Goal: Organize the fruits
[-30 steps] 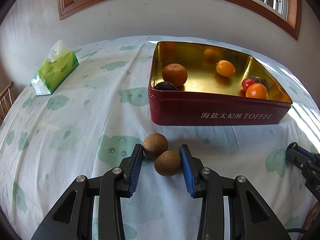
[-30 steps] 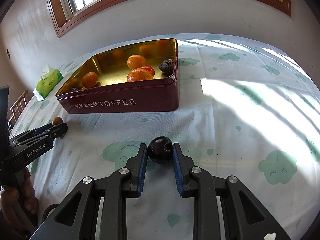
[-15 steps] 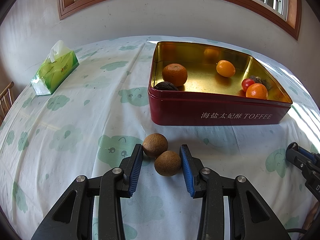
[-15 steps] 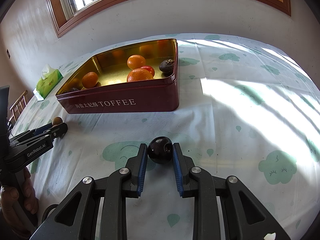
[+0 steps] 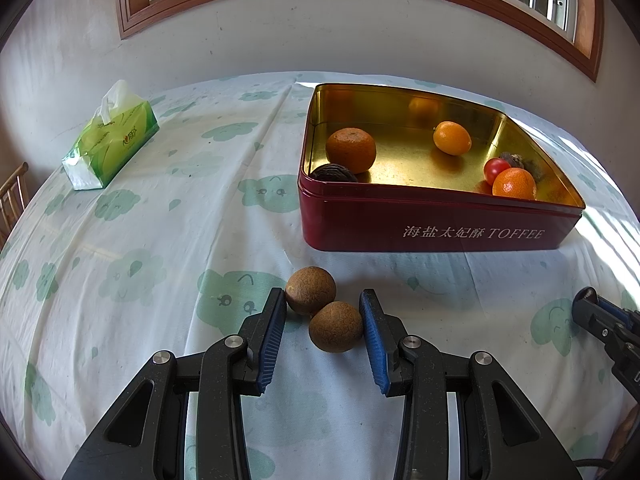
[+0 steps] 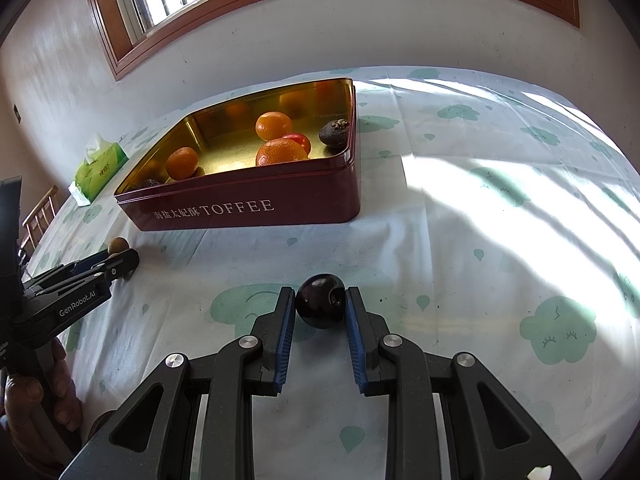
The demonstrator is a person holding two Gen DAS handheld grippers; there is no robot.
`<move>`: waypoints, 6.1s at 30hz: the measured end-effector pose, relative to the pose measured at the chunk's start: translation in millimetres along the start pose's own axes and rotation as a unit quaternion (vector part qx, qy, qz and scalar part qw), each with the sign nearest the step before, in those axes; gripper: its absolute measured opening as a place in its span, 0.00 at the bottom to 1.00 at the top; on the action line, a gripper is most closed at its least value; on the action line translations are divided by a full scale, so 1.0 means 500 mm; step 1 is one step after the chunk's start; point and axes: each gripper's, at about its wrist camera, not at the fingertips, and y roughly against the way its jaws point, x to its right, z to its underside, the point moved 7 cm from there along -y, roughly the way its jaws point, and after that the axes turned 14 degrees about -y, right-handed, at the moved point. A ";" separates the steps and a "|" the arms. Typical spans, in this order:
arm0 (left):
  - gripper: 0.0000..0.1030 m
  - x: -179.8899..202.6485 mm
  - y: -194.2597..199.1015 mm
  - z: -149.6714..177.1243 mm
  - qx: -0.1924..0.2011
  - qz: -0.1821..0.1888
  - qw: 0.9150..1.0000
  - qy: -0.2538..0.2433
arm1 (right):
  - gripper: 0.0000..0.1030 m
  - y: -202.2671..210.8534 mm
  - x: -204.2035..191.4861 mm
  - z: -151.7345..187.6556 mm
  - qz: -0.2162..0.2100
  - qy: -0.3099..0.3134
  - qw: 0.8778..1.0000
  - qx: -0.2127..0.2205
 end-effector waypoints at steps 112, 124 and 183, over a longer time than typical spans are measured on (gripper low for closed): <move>0.59 -0.036 -0.027 -0.217 0.118 0.086 0.989 -0.024 | 0.25 -0.072 -0.084 -0.186 -0.020 0.029 0.997 0.065; 0.65 -0.041 -0.022 -0.209 0.125 0.055 0.990 -0.022 | 0.29 -0.048 -0.089 -0.171 -0.042 0.027 0.995 0.086; 0.87 -0.025 0.081 0.003 0.087 -0.021 0.996 0.010 | 0.49 0.040 -0.153 0.036 -0.044 0.046 0.995 0.074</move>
